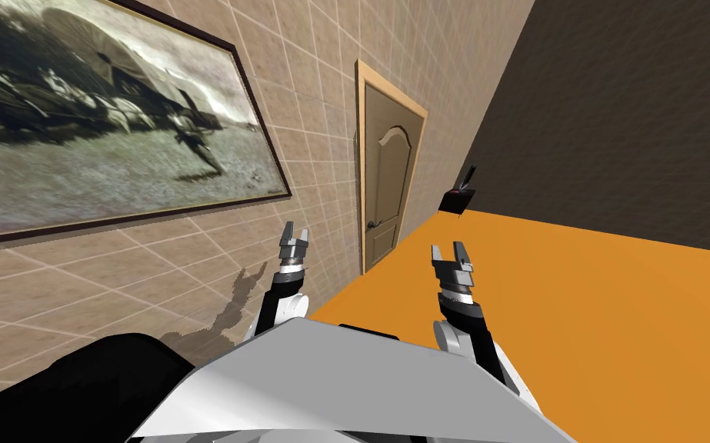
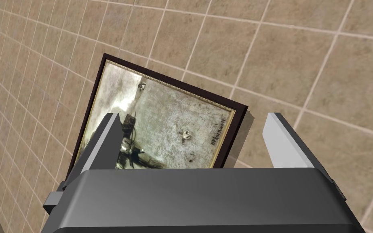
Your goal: Pull the door open
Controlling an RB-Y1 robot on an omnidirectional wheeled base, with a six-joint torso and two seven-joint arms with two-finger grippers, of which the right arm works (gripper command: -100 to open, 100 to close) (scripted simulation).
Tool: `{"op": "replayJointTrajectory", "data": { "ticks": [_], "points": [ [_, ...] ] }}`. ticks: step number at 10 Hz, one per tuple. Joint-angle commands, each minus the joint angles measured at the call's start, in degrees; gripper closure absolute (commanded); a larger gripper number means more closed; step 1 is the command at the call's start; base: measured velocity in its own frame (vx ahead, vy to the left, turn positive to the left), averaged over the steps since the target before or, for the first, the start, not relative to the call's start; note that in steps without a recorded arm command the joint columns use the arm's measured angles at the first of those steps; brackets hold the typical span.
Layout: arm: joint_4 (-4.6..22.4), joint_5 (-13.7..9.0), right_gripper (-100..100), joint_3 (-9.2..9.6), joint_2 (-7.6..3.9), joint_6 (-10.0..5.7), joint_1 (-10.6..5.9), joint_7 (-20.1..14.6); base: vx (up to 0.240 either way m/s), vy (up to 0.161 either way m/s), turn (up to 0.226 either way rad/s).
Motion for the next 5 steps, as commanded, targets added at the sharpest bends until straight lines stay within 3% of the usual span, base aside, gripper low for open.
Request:
{"op": "replayJointTrajectory", "data": {
  "ticks": [1,5],
  "points": [
    [2.9,0.1,-100,0.46,-0.76,-0.42,-1.27,-0.5,0.094,-0.051,0.173],
    [10.0,0.3,-100,1.54,-2.88,-1.13,-4.32,-1.8,0.090,-0.061,0.167]
  ]
}}
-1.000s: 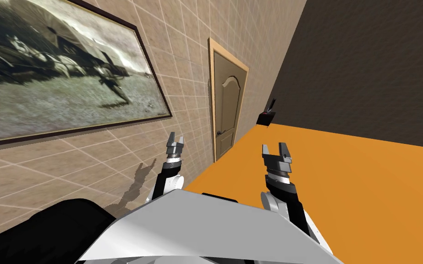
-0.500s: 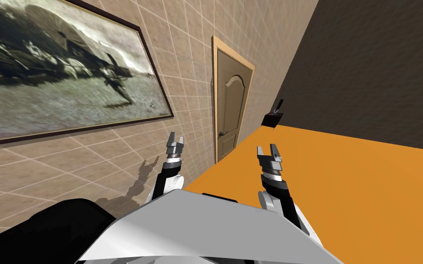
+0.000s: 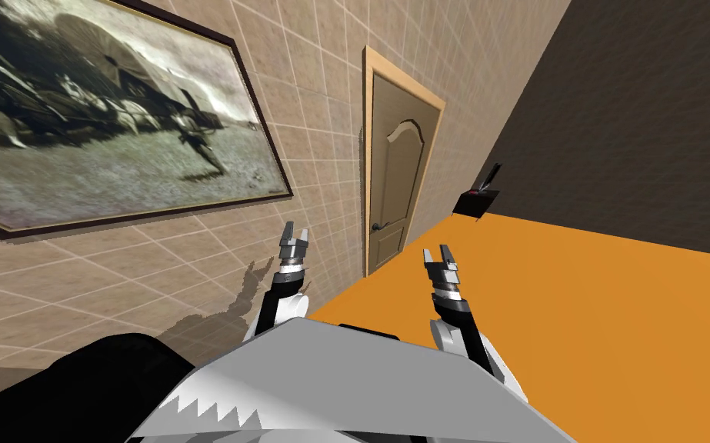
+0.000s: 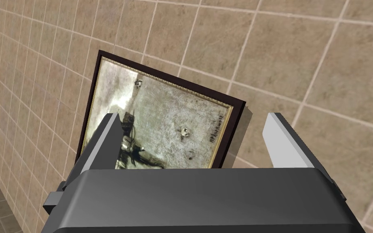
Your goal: Pull the door open
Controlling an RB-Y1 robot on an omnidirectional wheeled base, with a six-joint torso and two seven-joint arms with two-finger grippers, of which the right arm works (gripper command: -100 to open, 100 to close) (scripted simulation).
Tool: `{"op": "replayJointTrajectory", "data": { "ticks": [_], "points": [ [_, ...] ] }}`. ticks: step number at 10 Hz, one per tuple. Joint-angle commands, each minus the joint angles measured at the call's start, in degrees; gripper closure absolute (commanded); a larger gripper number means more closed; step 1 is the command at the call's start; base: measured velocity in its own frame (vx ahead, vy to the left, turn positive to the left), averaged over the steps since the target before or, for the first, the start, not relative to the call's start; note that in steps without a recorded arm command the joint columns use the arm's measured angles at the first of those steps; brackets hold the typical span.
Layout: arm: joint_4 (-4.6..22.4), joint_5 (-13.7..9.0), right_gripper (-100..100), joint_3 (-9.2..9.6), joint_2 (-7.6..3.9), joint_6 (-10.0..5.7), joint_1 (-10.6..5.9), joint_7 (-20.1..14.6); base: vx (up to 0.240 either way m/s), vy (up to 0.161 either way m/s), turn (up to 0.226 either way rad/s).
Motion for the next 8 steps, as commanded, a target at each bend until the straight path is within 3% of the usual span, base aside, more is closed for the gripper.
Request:
{"op": "replayJointTrajectory", "data": {
  "ticks": [1,8],
  "points": [
    [2.1,0.1,-100,0.26,-0.20,-0.25,-0.80,-0.1,0.051,-0.043,0.054],
    [13.6,0.4,-100,2.00,-3.50,-1.38,-5.68,-2.2,0.061,-0.049,0.145]
  ]
}}
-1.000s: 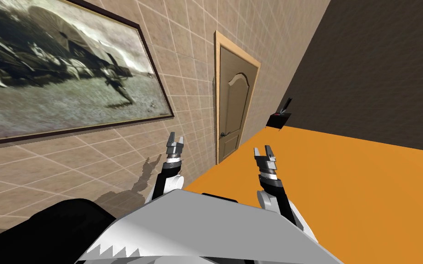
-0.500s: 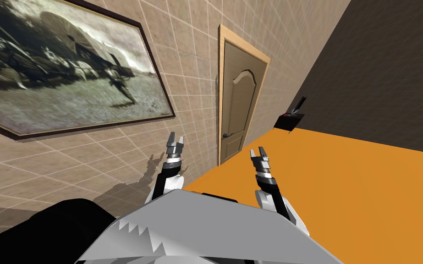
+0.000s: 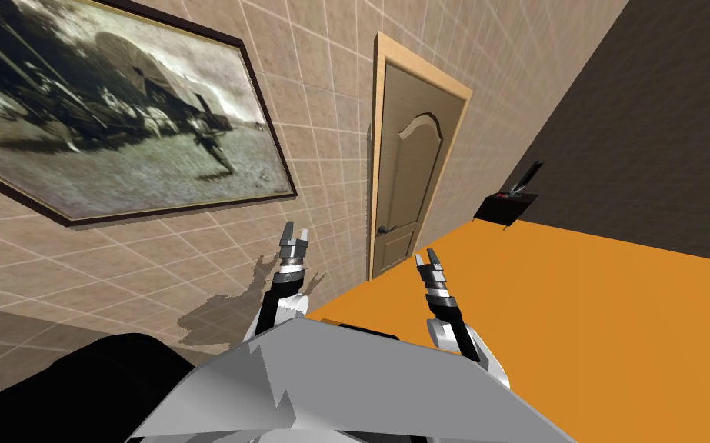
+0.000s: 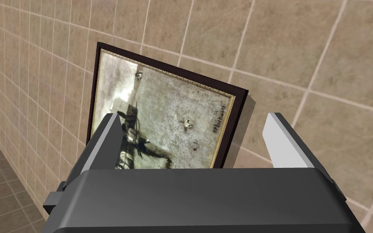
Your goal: Pull the door open
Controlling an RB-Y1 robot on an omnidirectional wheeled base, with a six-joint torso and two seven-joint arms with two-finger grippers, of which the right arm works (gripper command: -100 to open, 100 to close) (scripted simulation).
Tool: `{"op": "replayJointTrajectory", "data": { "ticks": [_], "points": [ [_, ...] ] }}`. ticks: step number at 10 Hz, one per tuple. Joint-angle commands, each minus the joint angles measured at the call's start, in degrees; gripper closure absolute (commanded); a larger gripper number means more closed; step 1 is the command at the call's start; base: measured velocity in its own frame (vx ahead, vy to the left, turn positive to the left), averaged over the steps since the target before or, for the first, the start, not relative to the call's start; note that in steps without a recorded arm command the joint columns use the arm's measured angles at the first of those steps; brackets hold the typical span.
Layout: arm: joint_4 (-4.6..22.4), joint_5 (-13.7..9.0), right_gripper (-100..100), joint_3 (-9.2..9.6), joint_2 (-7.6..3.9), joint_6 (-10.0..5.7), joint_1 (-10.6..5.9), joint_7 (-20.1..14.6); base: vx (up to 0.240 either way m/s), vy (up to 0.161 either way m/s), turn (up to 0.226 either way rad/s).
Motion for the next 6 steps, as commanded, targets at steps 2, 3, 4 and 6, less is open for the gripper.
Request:
{"op": "replayJointTrajectory", "data": {
  "ticks": [2,3,4,6],
  "points": [
    [3.4,0.0,-100,0.45,-1.01,-0.37,-1.19,-0.7,0.062,-0.065,0.110],
    [5.4,0.1,-100,0.74,-1.56,-0.56,-2.01,-1.1,0.047,-0.043,0.140],
    [7.1,0.1,-100,1.03,-2.11,-0.76,-2.84,-1.4,0.060,-0.065,0.177],
    [9.4,0.2,-100,1.33,-2.65,-0.95,-3.67,-1.8,0.060,-0.059,0.125]
  ]
}}
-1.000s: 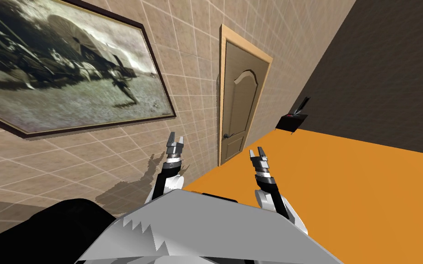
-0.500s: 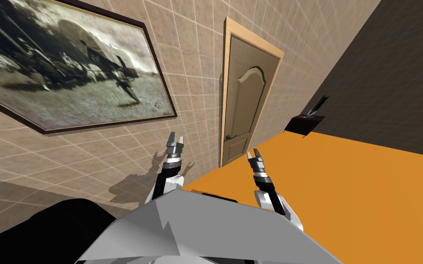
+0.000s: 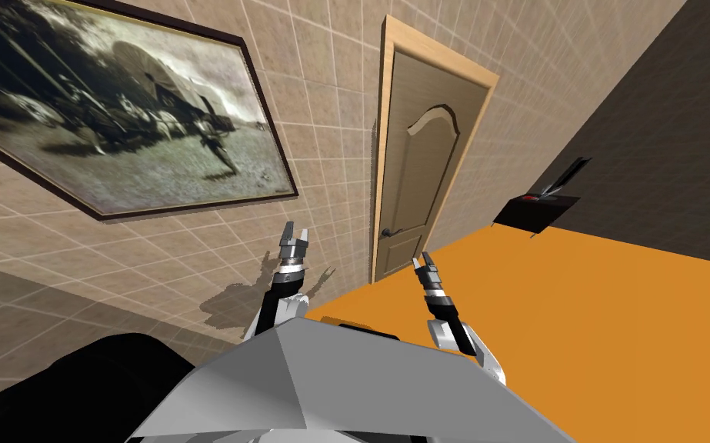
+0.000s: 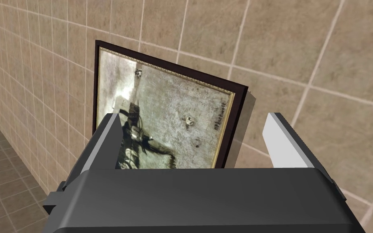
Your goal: Pull the door open
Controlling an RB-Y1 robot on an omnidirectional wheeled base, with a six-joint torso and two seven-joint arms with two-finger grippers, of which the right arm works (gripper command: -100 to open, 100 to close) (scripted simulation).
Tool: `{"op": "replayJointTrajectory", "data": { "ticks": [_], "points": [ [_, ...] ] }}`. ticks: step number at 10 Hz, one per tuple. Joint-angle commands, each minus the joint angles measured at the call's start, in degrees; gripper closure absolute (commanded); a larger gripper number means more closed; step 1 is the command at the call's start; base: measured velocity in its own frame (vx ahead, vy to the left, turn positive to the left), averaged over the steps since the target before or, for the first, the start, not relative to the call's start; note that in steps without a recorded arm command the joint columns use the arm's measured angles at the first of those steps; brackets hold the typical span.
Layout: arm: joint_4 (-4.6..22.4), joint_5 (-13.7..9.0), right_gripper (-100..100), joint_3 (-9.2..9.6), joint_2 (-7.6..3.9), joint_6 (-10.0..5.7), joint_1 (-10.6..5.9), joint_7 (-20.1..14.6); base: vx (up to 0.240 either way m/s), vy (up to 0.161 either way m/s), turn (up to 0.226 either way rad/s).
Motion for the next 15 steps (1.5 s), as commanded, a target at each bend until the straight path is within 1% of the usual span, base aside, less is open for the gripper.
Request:
{"op": "replayJointTrajectory", "data": {
  "ticks": [1,2,3,6,8,11,15],
  "points": [
    [2.7,0.1,-100,0.36,-0.61,-0.38,-0.96,-0.4,0.030,-0.044,0.105],
    [4.3,0.1,-100,0.65,-1.14,-0.57,-1.78,-0.7,0.047,-0.065,0.187],
    [4.6,0.1,-100,0.65,-1.14,-0.57,-1.78,-0.7,0.046,-0.049,0.063],
    [10.5,0.2,-100,1.51,-2.72,-1.12,-4.19,-1.8,0.059,-0.062,0.150],
    [13.7,0.3,-100,2.06,-3.72,-1.48,-5.73,-2.4,0.064,-0.081,0.182],
    [19.7,0.4,-100,2.86,-5.16,-1.99,-7.97,-3.4,0.066,-0.091,0.163],
    [25.9,0.5,-100,3.82,-6.90,-2.62,-10.67,-4.6,0.053,-0.083,0.152]
  ]
}}
